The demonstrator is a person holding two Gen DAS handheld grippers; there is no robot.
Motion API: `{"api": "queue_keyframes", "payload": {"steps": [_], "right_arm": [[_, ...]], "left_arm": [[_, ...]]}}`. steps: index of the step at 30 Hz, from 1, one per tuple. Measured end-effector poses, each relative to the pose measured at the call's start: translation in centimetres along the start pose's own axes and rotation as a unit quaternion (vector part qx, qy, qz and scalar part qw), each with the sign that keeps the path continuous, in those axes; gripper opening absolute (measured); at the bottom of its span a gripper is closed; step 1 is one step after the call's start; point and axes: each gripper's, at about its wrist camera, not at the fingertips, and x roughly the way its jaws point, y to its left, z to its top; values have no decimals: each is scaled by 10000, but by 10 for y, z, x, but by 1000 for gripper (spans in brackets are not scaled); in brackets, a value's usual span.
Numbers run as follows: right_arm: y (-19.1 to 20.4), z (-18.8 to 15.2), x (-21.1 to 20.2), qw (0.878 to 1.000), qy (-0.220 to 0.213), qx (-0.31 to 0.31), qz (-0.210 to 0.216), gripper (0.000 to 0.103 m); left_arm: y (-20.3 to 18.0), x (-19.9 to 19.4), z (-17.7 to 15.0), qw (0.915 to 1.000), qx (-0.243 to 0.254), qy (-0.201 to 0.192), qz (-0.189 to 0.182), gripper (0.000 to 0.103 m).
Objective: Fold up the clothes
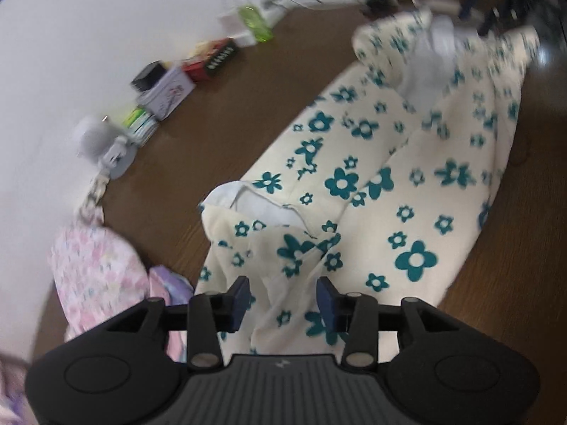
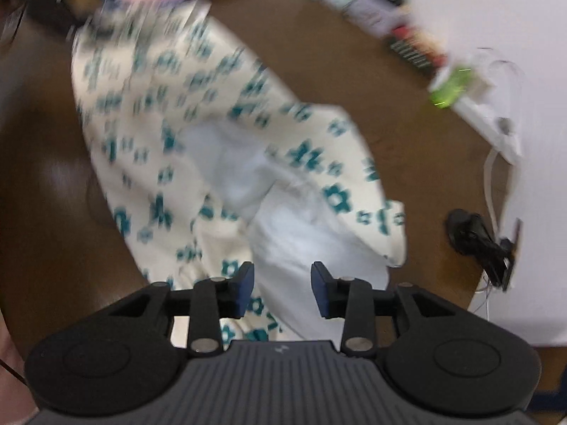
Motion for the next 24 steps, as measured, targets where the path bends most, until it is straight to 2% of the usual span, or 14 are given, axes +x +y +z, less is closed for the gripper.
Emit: {"api": "queue_keyframes", "payload": {"steps": [2, 4, 9, 11, 12, 13, 16, 19, 24], "right_arm": [[2, -11, -9, 9990, -305, 280, 143, 42], [8, -23, -10, 9975, -376, 463, 380, 52], [5, -42, 6, 9945, -164, 878, 554, 53], [7, -44, 15, 9955, 11, 836, 455, 37], [9, -43, 17, 9960, 73, 784, 426, 17], [12, -40, 15, 9970, 74, 668, 394, 14], [14, -31, 8, 9990, 59, 343, 271, 11], [1, -18, 7, 9995, 177, 209, 143, 11], [-13, -13, 35, 9978, 583, 184, 264, 11]], "left_arm": [[3, -6, -10, 9998, -182, -7, -80, 46], [3, -5, -19, 9995, -287, 88, -140, 46], [7, 3, -30, 9984, -500, 142, -234, 47], [8, 9, -32, 9979, -563, 172, -266, 47], [8, 11, -34, 9976, -599, 186, -292, 48], [9, 14, -35, 9973, -635, 199, -319, 47], [8, 18, -37, 9966, -691, 191, -399, 36], [3, 17, -39, 9972, -662, 158, -322, 36], [3, 16, -42, 9956, -905, 99, -240, 36]]}}
